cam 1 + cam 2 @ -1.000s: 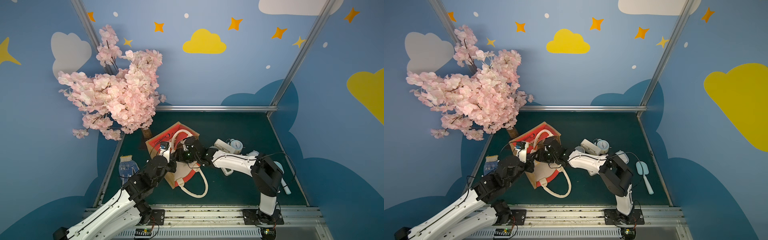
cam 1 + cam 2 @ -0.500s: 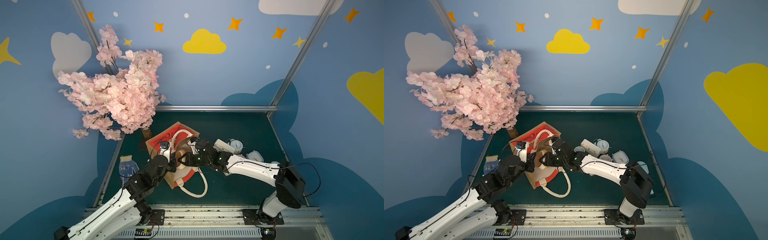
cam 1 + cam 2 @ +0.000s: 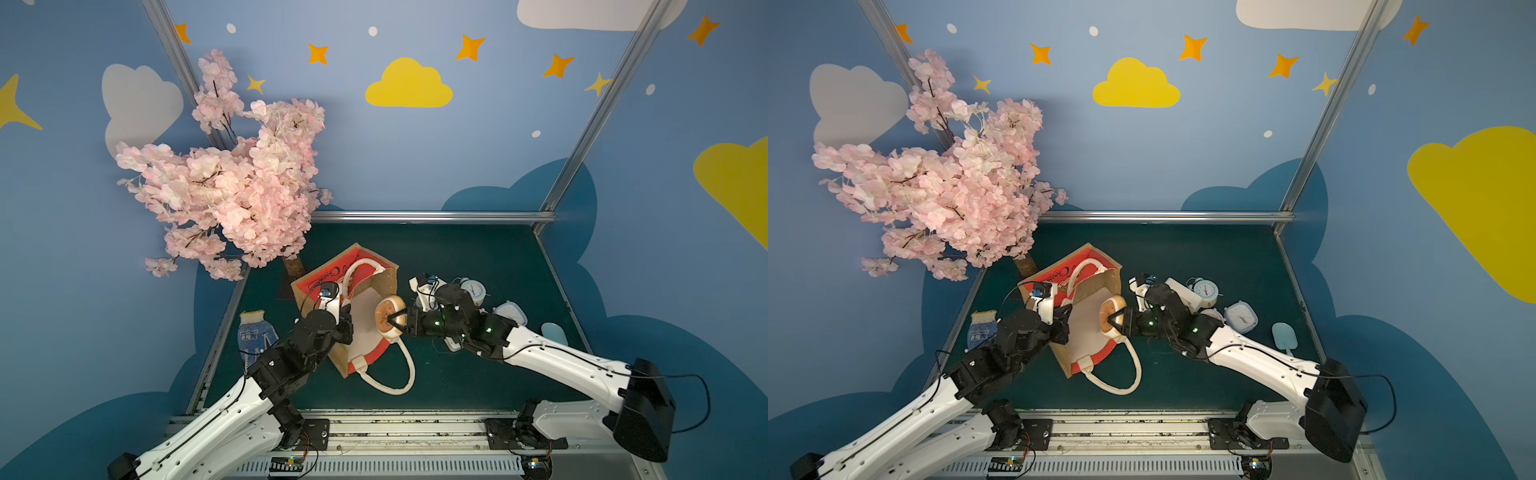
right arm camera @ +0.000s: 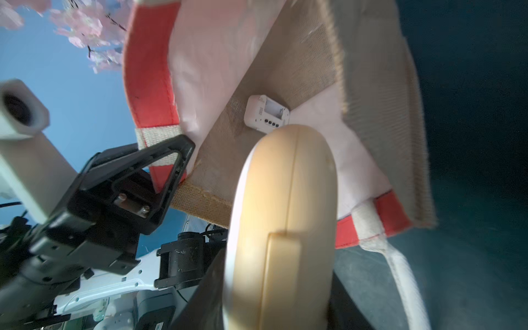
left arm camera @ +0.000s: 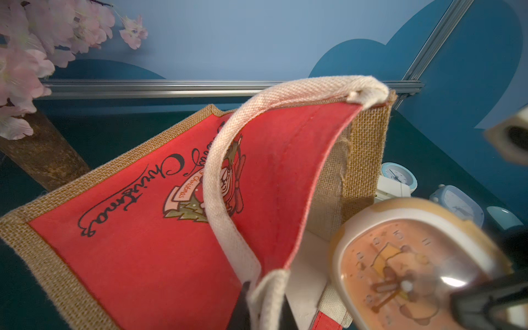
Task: Take the alarm clock out of the canvas bag
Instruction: Place the alarm at the center of the board.
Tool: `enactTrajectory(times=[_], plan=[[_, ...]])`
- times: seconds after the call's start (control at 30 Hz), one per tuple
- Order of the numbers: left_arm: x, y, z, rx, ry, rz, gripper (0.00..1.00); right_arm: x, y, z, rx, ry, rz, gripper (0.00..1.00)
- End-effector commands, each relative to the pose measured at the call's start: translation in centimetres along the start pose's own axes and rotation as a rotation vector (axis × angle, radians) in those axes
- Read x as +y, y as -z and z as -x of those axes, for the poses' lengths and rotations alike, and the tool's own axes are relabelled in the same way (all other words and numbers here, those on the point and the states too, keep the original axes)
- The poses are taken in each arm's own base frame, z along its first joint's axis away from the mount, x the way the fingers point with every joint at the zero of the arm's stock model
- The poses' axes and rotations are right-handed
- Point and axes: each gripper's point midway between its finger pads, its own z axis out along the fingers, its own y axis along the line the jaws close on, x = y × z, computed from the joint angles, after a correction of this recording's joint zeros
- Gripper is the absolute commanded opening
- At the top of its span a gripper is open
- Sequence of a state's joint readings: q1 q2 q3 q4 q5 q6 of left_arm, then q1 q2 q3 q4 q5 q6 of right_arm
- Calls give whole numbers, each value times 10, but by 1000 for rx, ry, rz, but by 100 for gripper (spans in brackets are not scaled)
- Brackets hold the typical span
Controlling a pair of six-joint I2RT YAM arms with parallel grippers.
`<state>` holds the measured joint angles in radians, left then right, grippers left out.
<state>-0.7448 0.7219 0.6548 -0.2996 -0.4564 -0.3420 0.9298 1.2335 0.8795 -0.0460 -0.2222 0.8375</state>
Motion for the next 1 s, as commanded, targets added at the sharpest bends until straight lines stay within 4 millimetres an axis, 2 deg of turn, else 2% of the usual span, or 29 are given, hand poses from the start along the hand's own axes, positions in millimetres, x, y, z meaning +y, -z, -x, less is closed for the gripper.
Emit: enactTrajectory(times=[0.0, 0.13, 0.23, 0.33, 0.5, 0.67, 0.83, 0.97], plan=[[0, 2, 10, -16, 15, 4, 13, -1, 26, 14, -65, 10, 37, 24], [0, 2, 10, -12, 16, 0, 13, -18, 51, 32, -140, -27, 32, 26], [0, 4, 9, -15, 19, -4, 13, -31, 60, 49, -174, -67, 37, 26], [0, 6, 10, -19, 18, -8, 13, -44, 61, 68, -199, -99, 47, 26], [2, 8, 8, -17, 14, -7, 13, -60, 50, 99, -201, -121, 52, 25], [-1, 7, 6, -14, 10, -22, 13, -81, 22, 132, -153, -140, 45, 25], [-4, 6, 7, -8, 3, -34, 12, -100, -29, 162, -48, -170, 85, 25], [-4, 8, 7, -13, -5, -40, 12, -124, -70, 169, 40, -202, 75, 23]])
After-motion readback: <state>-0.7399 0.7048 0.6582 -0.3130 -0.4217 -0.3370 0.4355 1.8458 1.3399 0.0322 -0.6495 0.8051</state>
